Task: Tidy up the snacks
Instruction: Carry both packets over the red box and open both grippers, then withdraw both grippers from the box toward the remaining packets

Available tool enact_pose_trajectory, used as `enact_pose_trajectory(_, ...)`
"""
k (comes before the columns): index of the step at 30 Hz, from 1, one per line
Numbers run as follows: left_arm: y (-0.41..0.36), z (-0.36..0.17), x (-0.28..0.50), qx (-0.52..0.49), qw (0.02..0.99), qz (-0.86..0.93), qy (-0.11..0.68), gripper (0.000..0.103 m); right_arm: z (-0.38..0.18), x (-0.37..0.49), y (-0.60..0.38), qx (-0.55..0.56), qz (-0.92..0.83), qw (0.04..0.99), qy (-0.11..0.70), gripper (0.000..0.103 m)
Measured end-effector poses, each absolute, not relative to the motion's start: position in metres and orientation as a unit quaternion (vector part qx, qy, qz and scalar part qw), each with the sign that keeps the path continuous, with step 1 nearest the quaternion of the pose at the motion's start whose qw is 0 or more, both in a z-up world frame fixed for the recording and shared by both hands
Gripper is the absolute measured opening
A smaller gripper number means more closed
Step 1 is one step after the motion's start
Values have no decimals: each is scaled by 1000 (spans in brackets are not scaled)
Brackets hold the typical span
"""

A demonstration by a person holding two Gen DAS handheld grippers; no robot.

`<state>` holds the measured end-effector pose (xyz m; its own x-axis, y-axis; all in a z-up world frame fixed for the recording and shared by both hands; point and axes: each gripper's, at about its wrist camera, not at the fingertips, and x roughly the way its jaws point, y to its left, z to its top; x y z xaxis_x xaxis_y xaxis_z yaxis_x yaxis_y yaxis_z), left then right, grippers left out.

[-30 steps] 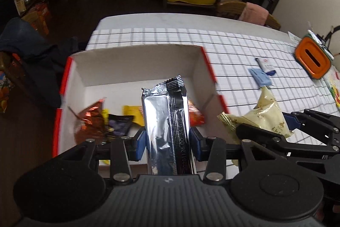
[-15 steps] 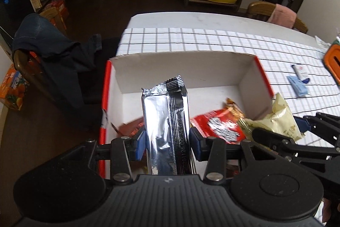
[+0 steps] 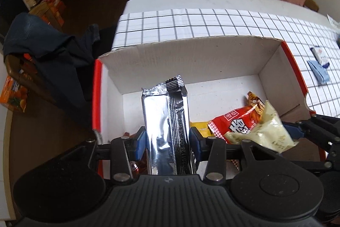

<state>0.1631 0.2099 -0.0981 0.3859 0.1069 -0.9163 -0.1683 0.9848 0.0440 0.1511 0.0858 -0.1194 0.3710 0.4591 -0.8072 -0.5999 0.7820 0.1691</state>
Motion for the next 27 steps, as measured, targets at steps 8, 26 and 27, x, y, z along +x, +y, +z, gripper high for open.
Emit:
enact_pose_trajectory(8,197,-108,177,9,813,73,577,43,-130,149,93,-107,321,814,471,45)
enact_pose_trajectory(26,193,-93,160,-8,831,70,551,56,-114,131,90,-112,337,820,449,69)
enact_pose_trajectory(27,192,-91,158,-10,833,70,548,57,-111,130,88,-107,337,822,446,73)
